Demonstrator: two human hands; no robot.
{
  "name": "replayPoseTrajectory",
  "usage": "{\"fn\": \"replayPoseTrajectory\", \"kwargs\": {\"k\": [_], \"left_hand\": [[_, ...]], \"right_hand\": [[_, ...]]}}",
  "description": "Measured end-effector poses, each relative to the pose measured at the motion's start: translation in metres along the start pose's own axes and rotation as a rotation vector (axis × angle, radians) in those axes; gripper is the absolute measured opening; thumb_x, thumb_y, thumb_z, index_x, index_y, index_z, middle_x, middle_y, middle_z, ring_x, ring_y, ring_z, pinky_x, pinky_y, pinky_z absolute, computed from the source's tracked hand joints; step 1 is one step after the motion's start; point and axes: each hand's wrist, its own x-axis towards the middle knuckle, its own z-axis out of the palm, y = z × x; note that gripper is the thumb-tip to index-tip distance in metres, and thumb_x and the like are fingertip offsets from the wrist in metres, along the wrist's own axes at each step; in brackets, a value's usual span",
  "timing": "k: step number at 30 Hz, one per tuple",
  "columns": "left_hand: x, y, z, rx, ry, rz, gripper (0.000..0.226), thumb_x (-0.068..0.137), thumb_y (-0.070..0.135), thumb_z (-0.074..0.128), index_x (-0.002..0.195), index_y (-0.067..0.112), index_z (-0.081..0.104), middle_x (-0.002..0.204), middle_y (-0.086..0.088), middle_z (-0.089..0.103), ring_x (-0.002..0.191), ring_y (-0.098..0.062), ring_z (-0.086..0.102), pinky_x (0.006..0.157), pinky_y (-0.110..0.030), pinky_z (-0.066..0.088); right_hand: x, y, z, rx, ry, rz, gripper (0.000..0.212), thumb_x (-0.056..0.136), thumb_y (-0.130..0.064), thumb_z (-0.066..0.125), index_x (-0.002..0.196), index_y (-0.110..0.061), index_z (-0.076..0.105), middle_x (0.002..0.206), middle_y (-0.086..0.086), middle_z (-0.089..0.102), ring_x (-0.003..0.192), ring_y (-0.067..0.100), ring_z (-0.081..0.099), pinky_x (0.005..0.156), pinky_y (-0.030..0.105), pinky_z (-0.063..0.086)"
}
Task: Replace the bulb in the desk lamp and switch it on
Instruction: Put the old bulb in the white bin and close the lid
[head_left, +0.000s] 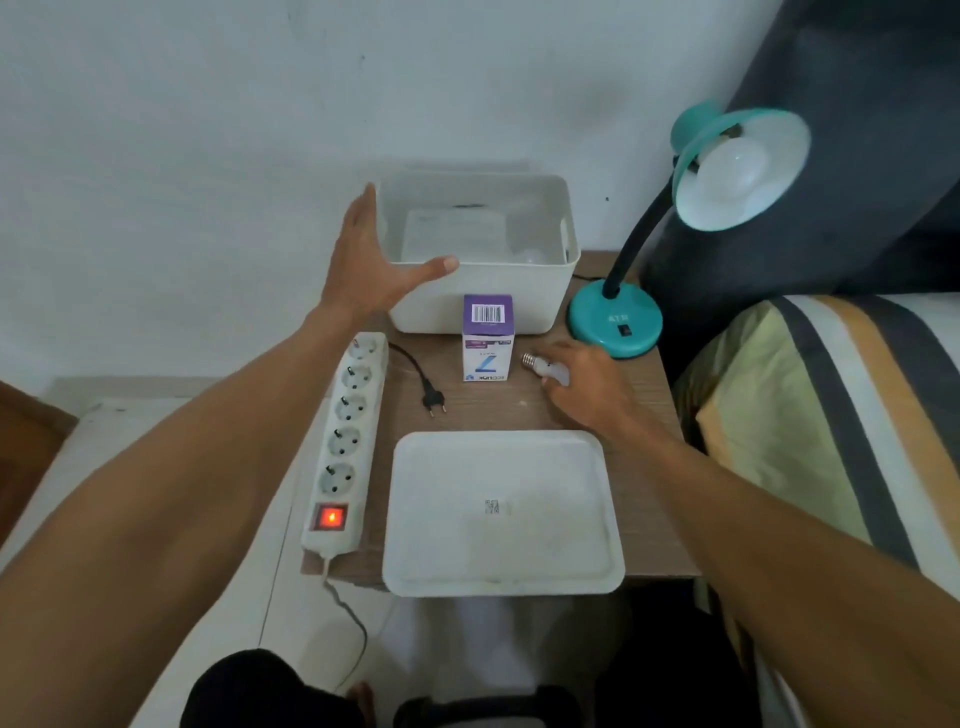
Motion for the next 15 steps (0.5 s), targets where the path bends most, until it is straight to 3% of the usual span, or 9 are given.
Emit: {"fn": "replayPoseTrajectory", "kwargs": {"k": [6,8,12,15], "left_hand": [[0.004,0.001,0.008,-0.142,0.013,0.013,0.129,0.060,0.069,0.087,0.159,0.014,0.025,0.159,-0.006,0.039,0.142,-0.020,0.042,0.115,-0.037,0.040],[0.003,0.001,0.007,-0.147,0.004,0.011,0.125,0.061,0.065,0.089,0.157,0.013,0.028,0.156,-0.007,0.043,0.135,-0.016,0.044,0.111,-0.034,0.043],[0.007,-0.003,0.005,-0.127,-0.031,-0.027,0.132,0.053,0.079,0.085,0.156,0.018,0.029,0.156,-0.006,0.044,0.141,-0.027,0.045,0.111,-0.041,0.045],[0.007,-0.004,0.006,-0.123,-0.035,-0.053,0.139,0.053,0.079,0.085,0.159,0.015,0.022,0.158,-0.009,0.041,0.142,-0.029,0.045,0.113,-0.045,0.045]], "right_hand": [[0.001,0.003,-0.002,0.027,-0.007,-0.039,0.033,0.091,-0.033,0.065,0.122,-0.020,0.069,0.116,0.002,0.070,0.104,0.021,0.063,0.086,0.042,0.055],[-0.001,0.000,-0.009,0.079,0.030,-0.023,0.039,0.089,-0.032,0.067,0.127,-0.023,0.066,0.121,0.000,0.069,0.108,0.020,0.062,0.090,0.039,0.053],[-0.006,-0.012,-0.029,0.148,0.188,-0.058,0.044,0.089,-0.026,0.070,0.132,-0.020,0.063,0.117,0.003,0.070,0.103,0.017,0.061,0.087,0.030,0.050],[-0.008,-0.028,-0.050,0.235,0.302,-0.064,0.042,0.089,-0.030,0.065,0.131,-0.027,0.062,0.117,-0.006,0.068,0.105,0.010,0.059,0.091,0.031,0.051]]}}
